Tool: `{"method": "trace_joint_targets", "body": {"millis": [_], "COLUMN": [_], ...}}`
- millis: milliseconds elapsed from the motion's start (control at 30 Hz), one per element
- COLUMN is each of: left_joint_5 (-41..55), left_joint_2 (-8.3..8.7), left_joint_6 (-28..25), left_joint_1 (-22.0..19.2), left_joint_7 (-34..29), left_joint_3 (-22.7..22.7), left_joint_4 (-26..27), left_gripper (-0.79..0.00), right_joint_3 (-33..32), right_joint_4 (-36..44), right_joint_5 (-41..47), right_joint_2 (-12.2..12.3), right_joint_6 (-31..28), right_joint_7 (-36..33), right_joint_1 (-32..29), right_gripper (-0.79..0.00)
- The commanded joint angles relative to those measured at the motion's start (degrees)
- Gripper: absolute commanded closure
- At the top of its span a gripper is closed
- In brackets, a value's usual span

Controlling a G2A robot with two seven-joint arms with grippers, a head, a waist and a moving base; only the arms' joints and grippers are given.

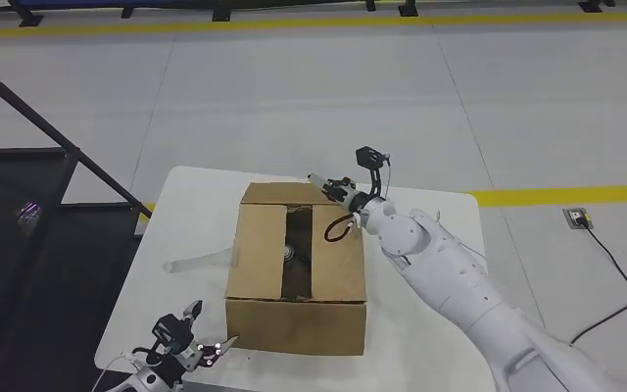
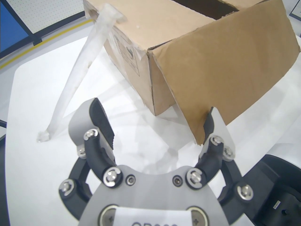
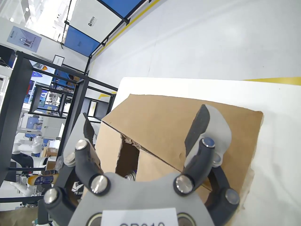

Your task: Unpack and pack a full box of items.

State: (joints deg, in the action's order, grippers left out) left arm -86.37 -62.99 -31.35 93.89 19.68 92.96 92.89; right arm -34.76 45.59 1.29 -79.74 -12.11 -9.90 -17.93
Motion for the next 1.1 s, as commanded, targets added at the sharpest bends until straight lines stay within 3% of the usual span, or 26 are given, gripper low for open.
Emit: {"method": "trace_joint_targets", "body": {"millis": [0, 100, 200, 400, 700, 1067], "left_joint_5": [0.89, 2.54, 4.49, 7.12, 8.5, 6.63], "left_joint_2": [0.08, 0.24, 0.36, 0.39, 0.26, 0.26], "left_joint_6": [-0.48, -1.2, -1.24, 1.02, 2.82, 2.48], "left_joint_1": [0.32, 0.98, 1.63, 2.23, 3.47, 4.89], "left_joint_7": [0.78, 1.78, 2.39, 2.95, 4.11, 4.67], "left_joint_3": [0.56, 2.07, 3.71, 6.12, 6.82, 6.06], "left_joint_4": [0.55, 1.61, 2.72, 3.87, 4.46, 5.27], "left_gripper": [-0.785, -0.785, -0.785, -0.785, -0.785, -0.785], "right_joint_3": [-1.16, -2.99, -3.58, -3.51, -1.08, 1.19], "right_joint_4": [0.91, 4.46, 9.91, 18.86, 16.33, 2.61], "right_joint_5": [0.66, 1.08, -0.39, -1.64, -1.01, 10.61], "right_joint_2": [0.21, 1.07, 2.19, 3.26, 1.2, -4.48], "right_joint_6": [-4.57, -9.49, -11.16, -4.5, 1.99, -4.72], "right_joint_7": [-1.26, -5.97, -15.78, -28.76, -29.55, -31.15], "right_joint_1": [-0.58, -1.93, -3.26, -6.4, -7.62, -4.83], "right_gripper": [-0.785, -0.785, -0.785, -0.785, -0.785, -0.785]}}
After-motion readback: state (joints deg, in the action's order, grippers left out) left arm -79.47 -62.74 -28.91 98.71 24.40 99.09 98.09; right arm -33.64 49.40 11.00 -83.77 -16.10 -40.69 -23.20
